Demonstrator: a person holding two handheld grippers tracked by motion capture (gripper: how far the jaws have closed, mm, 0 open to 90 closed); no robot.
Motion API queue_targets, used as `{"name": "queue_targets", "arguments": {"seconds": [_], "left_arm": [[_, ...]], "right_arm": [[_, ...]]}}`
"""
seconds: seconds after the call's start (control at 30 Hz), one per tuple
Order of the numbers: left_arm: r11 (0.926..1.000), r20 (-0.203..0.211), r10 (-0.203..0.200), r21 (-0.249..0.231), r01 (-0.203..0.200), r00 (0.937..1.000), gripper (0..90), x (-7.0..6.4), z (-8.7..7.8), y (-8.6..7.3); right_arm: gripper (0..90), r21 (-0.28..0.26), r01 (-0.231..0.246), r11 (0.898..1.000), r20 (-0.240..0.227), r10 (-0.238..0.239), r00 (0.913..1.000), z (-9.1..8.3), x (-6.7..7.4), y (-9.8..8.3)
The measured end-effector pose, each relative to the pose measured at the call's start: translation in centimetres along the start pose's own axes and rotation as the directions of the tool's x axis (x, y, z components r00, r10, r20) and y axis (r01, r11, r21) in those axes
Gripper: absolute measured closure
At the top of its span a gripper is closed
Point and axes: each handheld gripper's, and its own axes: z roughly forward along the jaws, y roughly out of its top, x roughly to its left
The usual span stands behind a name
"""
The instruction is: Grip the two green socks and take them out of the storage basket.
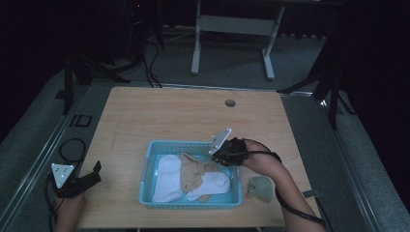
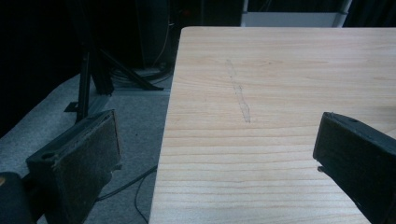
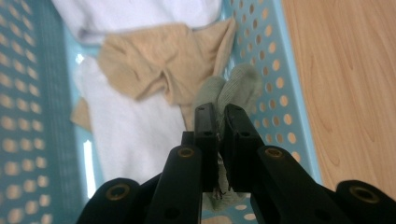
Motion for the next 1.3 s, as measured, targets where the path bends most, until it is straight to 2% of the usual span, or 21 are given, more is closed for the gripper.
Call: {"name": "queue_targets", "arguments": {"seconds": [0.13, 0.17, 0.2, 0.27, 0.3, 0.53, 0.73, 0.93, 1.0, 1.1, 1.2, 1.23, 1.3], "left_arm": [[1.0000, 0.000, -0.001, 0.000, 0.001, 1.0000, 0.4, 0.0, 0.0, 0.0], [1.0000, -0.001, -0.001, -0.001, 0.001, 1.0000, 0.4, 0.0, 0.0, 0.0], [1.0000, -0.001, 0.000, 0.000, 0.000, 1.0000, 0.3, 0.0, 0.0, 0.0], [1.0000, -0.001, 0.000, 0.000, 0.000, 1.0000, 0.3, 0.0, 0.0, 0.0], [1.0000, -0.001, 0.001, 0.001, -0.001, 1.0000, 0.3, 0.0, 0.0, 0.0], [1.0000, -0.002, -0.002, 0.001, 0.002, 1.0000, 0.3, 0.0, 0.0, 0.0], [1.0000, -0.002, -0.001, 0.003, 0.001, 1.0000, 0.4, 0.0, 0.0, 0.0], [1.0000, -0.003, 0.002, 0.002, -0.002, 1.0000, 0.3, 0.0, 0.0, 0.0], [1.0000, -0.003, 0.001, 0.003, -0.001, 1.0000, 0.3, 0.0, 0.0, 0.0], [1.0000, -0.003, 0.001, 0.002, -0.001, 1.0000, 0.3, 0.0, 0.0, 0.0], [1.0000, -0.004, 0.002, 0.001, -0.002, 1.0000, 0.3, 0.0, 0.0, 0.0], [1.0000, -0.005, 0.001, 0.001, -0.001, 1.0000, 0.3, 0.0, 0.0, 0.0], [1.0000, -0.004, 0.001, 0.002, -0.001, 1.0000, 0.3, 0.0, 0.0, 0.0]], "right_arm": [[84.5, -0.028, 0.017, 0.999, -0.006, -0.017, 0.9998, -1.5, -0.1, 0.4], [84.8, -0.035, 0.019, 0.999, 0.008, -0.019, 0.9998, -2.0, -0.1, 0.5], [84.8, -0.036, 0.026, 0.999, -0.003, -0.026, 0.9996, -2.5, -0.1, 0.6], [84.8, -0.045, 0.031, 0.999, 0.011, -0.030, 0.9995, -3.0, -0.1, 0.7], [84.8, -0.050, 0.028, 0.998, -0.005, -0.029, 0.9996, -3.4, -0.1, 0.8], [84.8, -0.055, 0.043, 0.998, 0.017, -0.042, 0.9990, -5.1, -0.3, 0.9], [84.8, -0.070, 0.021, 0.997, 0.053, -0.017, 0.9985, -6.8, -0.9, 0.1], [84.7, -0.080, -0.034, 0.996, 0.105, 0.042, 0.9935, -8.2, -1.7, -1.6], [84.7, -0.079, -0.039, 0.996, 0.109, 0.048, 0.9930, -8.3, -1.8, -1.8], [84.7, -0.075, -0.083, 0.994, 0.138, 0.093, 0.9860, -8.6, -2.5, -3.6], [84.7, -0.066, -0.104, 0.992, 0.139, 0.112, 0.9839, -8.6, -2.8, -4.4], [84.7, -0.062, -0.128, 0.990, 0.140, 0.135, 0.9809, -8.6, -3.2, -5.4], [84.7, -0.052, -0.141, 0.989, 0.152, 0.148, 0.9772, -8.6, -3.4, -6.2]]}}
